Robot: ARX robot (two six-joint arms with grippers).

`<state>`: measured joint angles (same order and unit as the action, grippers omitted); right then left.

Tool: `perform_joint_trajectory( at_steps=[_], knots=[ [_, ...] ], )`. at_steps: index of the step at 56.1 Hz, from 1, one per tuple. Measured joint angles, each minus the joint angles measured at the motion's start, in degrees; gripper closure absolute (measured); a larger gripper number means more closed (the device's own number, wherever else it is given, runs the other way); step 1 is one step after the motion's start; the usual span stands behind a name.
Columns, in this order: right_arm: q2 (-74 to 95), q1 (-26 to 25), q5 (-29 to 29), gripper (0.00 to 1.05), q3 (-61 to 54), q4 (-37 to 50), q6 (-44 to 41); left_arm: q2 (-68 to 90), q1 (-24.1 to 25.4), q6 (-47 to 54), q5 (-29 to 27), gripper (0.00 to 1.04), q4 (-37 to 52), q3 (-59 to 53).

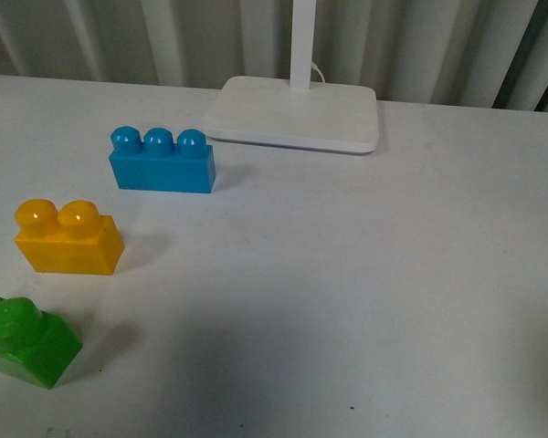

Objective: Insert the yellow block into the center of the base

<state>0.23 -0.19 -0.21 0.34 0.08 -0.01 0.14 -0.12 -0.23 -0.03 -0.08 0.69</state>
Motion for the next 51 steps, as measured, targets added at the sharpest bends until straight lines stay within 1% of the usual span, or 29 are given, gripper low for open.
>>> perform_joint_trajectory(
  at_steps=[51],
  knots=[
    [0.02,0.0,0.0,0.09,0.0,0.0,0.0,0.0,0.0,0.0,0.0,0.06,0.0,0.0]
  ],
)
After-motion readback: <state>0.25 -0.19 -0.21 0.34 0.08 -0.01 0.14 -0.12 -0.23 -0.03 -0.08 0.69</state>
